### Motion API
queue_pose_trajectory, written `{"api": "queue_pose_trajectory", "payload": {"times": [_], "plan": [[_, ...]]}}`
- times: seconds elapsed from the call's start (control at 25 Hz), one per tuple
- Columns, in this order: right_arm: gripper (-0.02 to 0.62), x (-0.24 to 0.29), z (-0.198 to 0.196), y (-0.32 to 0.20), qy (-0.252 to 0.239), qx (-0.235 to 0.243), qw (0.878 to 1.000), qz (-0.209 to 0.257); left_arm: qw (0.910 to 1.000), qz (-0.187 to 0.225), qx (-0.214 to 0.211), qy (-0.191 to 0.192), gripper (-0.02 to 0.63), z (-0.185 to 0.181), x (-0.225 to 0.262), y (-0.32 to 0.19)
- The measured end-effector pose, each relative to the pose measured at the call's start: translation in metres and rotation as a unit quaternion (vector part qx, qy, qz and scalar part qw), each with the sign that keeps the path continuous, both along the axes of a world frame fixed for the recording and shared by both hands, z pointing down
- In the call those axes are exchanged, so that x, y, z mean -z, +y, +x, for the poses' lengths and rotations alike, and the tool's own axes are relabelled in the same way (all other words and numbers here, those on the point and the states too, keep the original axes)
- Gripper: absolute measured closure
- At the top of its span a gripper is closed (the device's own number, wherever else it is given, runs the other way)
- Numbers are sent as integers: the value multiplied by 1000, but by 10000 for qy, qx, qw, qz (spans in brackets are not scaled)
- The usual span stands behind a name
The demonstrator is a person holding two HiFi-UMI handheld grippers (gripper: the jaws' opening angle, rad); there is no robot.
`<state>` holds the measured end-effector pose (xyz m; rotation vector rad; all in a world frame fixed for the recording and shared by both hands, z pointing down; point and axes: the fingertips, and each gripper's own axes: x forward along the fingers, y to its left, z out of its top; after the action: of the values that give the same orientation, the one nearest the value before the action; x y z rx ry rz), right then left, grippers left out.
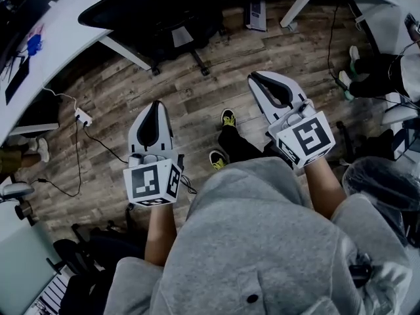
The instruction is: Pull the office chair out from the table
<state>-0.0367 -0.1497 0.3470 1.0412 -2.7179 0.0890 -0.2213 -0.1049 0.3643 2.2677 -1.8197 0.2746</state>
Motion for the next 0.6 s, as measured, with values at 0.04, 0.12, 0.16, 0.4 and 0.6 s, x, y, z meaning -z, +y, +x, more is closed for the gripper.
{"api": "queue_pose_trajectory", "payload": {"times": [0.04, 0.12, 0.16, 0.4, 0.6], "plan": [[552, -1, 0, -9, 6, 5, 10000, -13, 10000, -16, -10, -18, 591, 0, 0, -9], [552, -3, -2, -28, 10, 30, 10000, -33, 10000, -53, -26, -57, 591, 1, -1, -26], [552, -4, -3, -37, 4, 49, 10000, -38, 9999, -68, -29, -72, 591, 1, -2, -35], [552, -4, -5, -85, -72, 60, 9999, -53, 9998, -105, -56, -187, 591, 1, 0, -80], [552, 1, 2, -113, -155, 45, 9999, -60, 9996, -101, -83, -252, 591, 5, 5, -107]]}}
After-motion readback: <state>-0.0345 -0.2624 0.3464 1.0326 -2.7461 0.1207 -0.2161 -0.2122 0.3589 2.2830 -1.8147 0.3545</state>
